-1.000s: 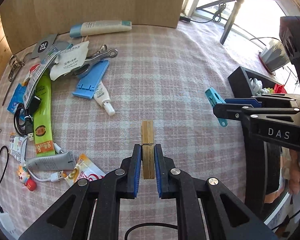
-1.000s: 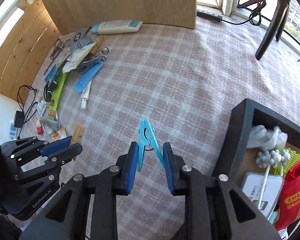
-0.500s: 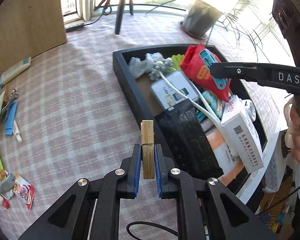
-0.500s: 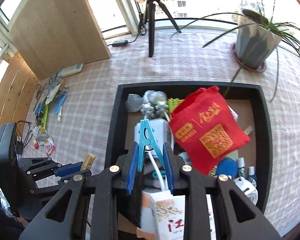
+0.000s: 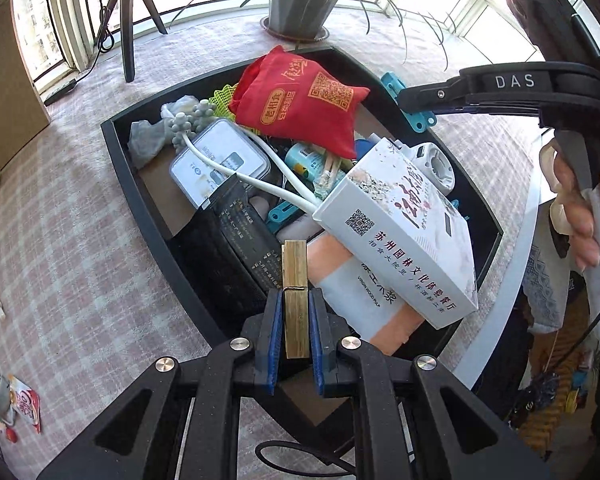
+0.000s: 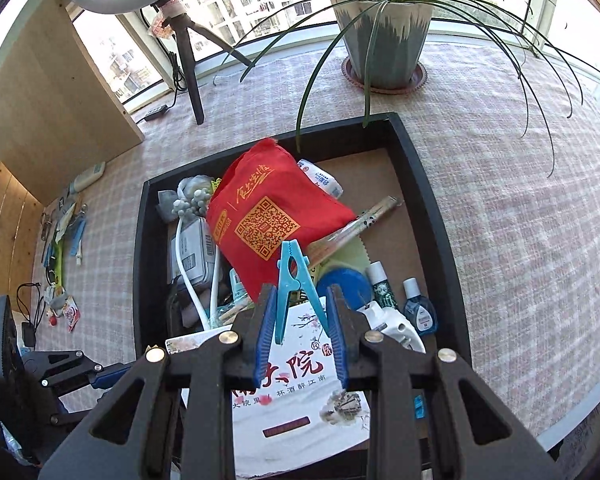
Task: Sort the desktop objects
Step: 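Carry the blue clothespin with the right gripper and release it into the tray, then return the right gripper to the pile and grasp the white shower-cap packet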
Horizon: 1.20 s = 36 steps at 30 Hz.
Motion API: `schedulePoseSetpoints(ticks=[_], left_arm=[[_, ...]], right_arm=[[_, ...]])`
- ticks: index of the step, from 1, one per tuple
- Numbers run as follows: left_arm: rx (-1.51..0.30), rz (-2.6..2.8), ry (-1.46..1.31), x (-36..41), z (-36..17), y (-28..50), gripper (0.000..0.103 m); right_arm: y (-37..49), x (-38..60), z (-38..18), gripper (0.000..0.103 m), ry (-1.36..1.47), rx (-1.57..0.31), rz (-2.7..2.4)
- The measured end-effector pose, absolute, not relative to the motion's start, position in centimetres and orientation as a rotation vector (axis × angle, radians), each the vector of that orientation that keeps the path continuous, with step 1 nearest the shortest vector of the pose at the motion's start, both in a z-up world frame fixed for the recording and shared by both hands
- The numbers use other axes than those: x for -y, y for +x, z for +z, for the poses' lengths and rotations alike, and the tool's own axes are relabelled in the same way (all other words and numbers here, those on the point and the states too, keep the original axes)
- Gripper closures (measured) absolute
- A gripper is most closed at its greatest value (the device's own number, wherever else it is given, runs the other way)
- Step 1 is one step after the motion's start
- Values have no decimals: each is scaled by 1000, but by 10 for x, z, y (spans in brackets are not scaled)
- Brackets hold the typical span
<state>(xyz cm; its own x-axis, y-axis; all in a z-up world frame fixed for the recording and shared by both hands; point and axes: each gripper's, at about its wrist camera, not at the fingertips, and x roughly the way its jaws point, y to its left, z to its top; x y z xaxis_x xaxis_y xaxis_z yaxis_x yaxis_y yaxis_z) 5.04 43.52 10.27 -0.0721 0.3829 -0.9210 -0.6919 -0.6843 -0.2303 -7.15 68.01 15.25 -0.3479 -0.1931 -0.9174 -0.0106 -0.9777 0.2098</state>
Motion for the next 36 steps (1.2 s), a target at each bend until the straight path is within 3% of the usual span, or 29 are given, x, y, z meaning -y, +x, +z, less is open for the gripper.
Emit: schedulePoseSetpoints(ticks=[1,2,4,16,36], left_arm=[[-348,1832,-1451,-436,102,50,91],[-354,1828,-1447,-437,103,50,80],[-346,1854,-1440,-434,106,50,61],[-267,1983,-1494,-390,106,24,62],[-23,2347,-1652,-176,104,-47,62]], right_arm=[[-72,-680,152,73,1727,277,-2469],[-71,-680,152,62,1741,287,-2469],[-72,-677,153,58,1730,288,-2481],[-82,-631,158,55,1707,249,-2391],[-112,-451,183,51,1594,107,-2244]])
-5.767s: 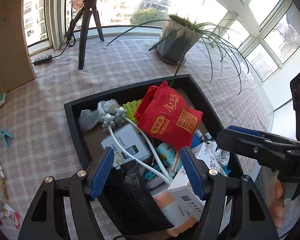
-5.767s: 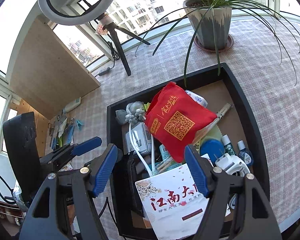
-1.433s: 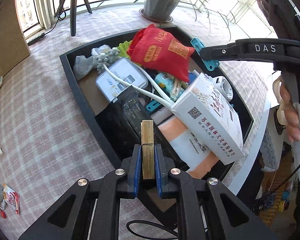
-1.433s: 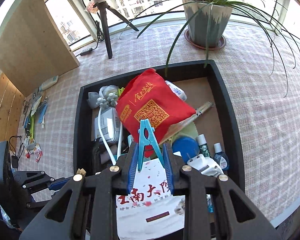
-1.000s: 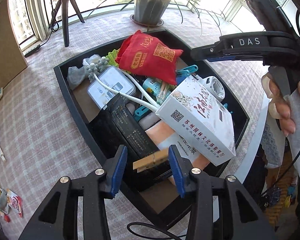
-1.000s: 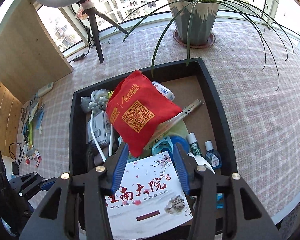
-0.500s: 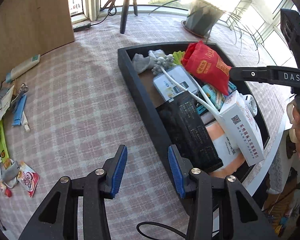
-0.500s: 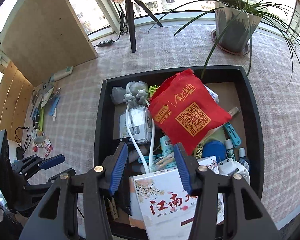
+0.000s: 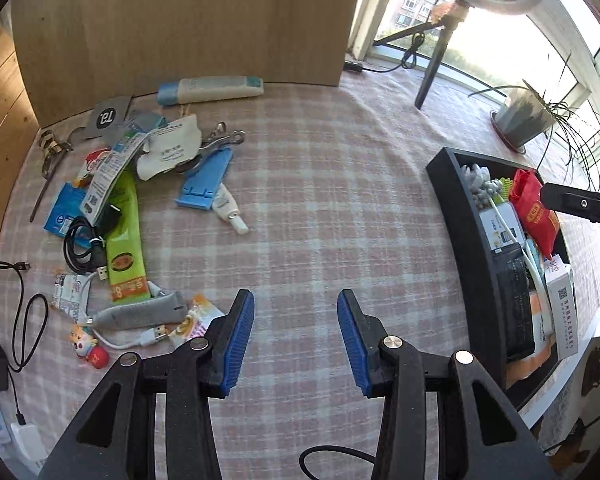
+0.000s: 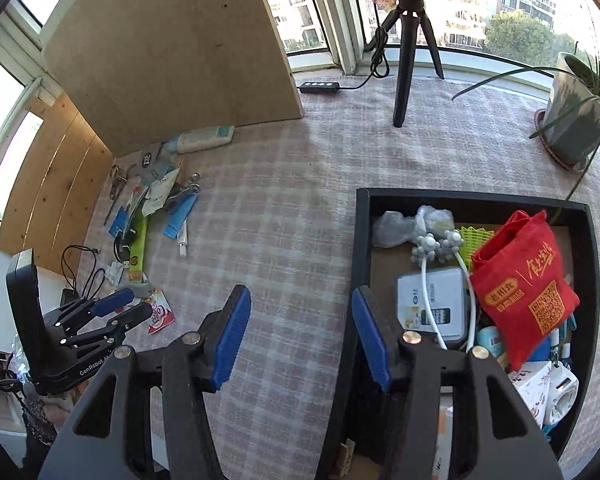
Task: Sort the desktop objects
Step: 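Return the right gripper to the pile and grasp the white shower-cap packet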
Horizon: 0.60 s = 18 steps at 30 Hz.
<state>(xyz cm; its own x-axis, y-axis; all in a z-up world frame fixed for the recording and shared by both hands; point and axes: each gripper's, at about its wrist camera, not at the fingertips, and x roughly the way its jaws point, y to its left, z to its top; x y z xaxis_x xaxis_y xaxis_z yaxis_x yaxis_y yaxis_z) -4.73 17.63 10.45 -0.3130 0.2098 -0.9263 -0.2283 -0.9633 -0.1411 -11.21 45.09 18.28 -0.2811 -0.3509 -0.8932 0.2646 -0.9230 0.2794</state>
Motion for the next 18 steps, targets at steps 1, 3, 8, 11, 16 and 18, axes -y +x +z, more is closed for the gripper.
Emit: schedulePoseSetpoints(ticks=[1,3,8,11,16,18], left_arm=[[-7,2362,-1654,-164,104,-51,61],[24,2394,-1658,-141,102,-60,61],[43,2471,-1690,-86,93,-90,61],[43,2493,-1712,-63,86,-111,61],[59,2470,-1733,-51,73,-135,61],[75,2463,-1719,-51,69,-138,61]], right_arm=[[-115,-438,184,51,1578,90,-2246],[-122,-411,185,51,1534,42,-2256],[-144,-342,181,51,1479,-6,-2177],[-162,-303,169,51,1520,3,-2089],[-194,-249,137,52,1613,75,-1986],[-204,-232,122,55,1651,80,-1962]])
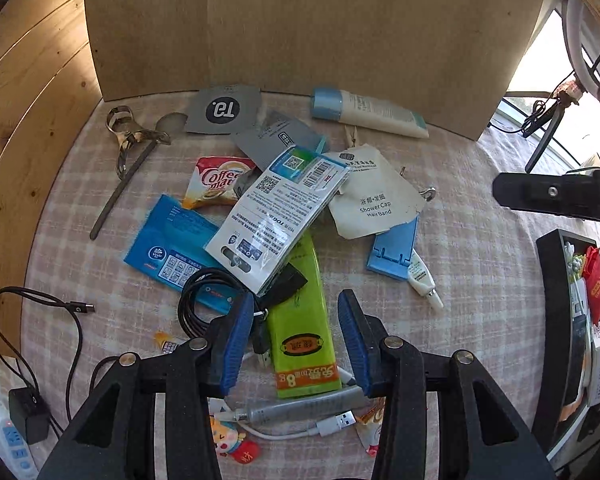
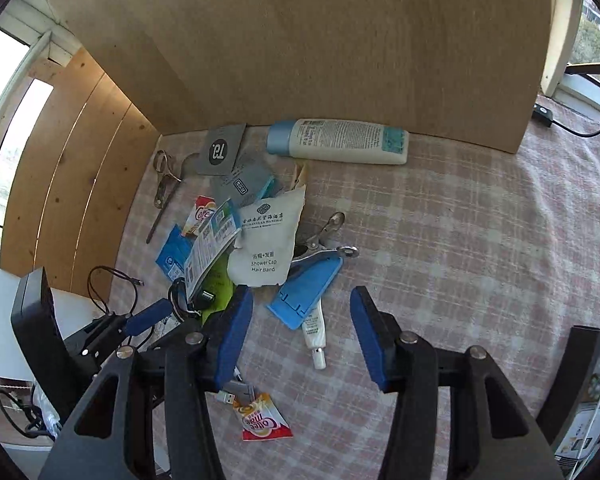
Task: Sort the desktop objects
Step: 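Return the right gripper to the pile and grasp the white shower-cap packet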
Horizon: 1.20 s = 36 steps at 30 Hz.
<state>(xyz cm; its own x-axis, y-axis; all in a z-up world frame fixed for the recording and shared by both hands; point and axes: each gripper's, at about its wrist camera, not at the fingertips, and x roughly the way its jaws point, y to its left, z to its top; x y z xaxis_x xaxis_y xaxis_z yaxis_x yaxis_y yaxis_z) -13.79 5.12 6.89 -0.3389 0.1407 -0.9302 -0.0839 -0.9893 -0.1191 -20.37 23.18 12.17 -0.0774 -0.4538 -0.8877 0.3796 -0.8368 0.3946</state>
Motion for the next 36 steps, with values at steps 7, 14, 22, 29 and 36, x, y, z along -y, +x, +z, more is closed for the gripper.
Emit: schedulePoseSetpoints(ticks=[7,14,22,29,36], left_arm=[[-7,2481,-1749,-49,52,-155,61],[-98,2501,-1772,-47,43,-171,54],[-32,2492,-1781,-43,37,-181,68],[12,2557,-1729,-33,49,-183,86],[89,2618,-1721,-6,61,-180,99]], right_arm=[[-224,-190,92,74,1687,-9,-1943],[-239,-170,74,74,1725,-31,-1887],[-243,-171,70,99,1713,13,-1853],[-237,-172,84,101,1651,11,-1880],[-227,-174,106,102,1588,-30,-1889]])
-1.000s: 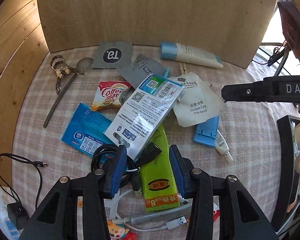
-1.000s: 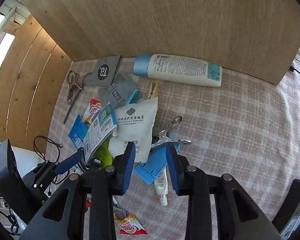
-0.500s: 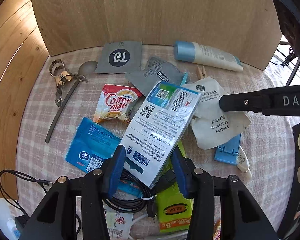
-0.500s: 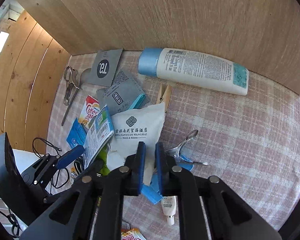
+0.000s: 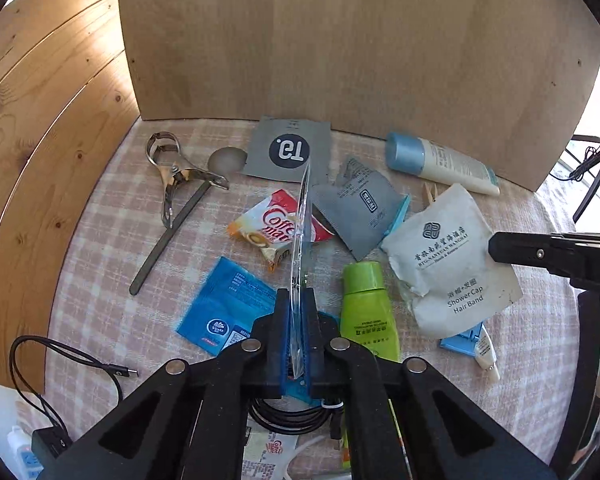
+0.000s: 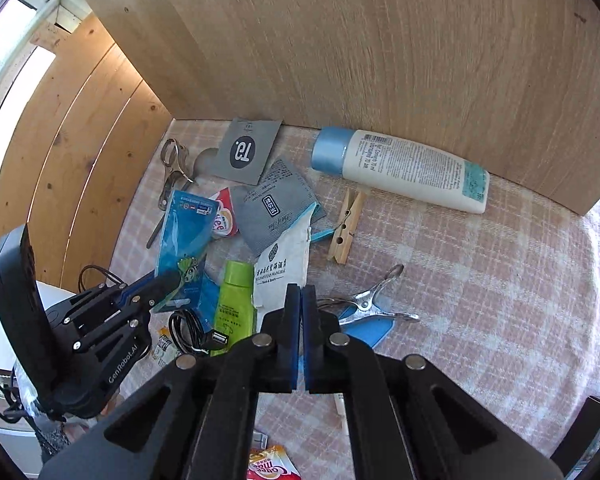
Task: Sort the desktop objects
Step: 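Return the right gripper to the pile and grasp the white shower-cap packet, then carry the shower-cap packet into the tray with the right gripper while the left drops a clear plastic card there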
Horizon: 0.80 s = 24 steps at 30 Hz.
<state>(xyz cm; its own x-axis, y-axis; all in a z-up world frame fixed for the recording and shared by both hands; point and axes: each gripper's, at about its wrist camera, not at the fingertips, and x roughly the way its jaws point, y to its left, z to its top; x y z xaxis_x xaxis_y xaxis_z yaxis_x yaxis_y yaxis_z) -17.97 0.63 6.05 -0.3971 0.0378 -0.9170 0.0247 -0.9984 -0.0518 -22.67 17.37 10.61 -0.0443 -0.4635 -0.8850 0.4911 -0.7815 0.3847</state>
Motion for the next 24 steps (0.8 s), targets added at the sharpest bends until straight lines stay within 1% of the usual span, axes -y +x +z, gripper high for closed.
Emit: schedulePoseSetpoints(ticks=[5,12,18,24], left_arm=[[140,2644,-1716,5,66,-170,99],[213,2596,-1629,-6,90,-150,99],[141,2545,-1554,-48,110,-127,99],[56,2427,-1481,-118,120,-106,99]], right_arm=[[-218,-185,121,102,1555,-36,-1910],[-201,-223,146,102,1507,-34,-1960],[-179,-284,169,102,1477,-19,-2040],[-160,-368,192,102,1469,61,-2161]])
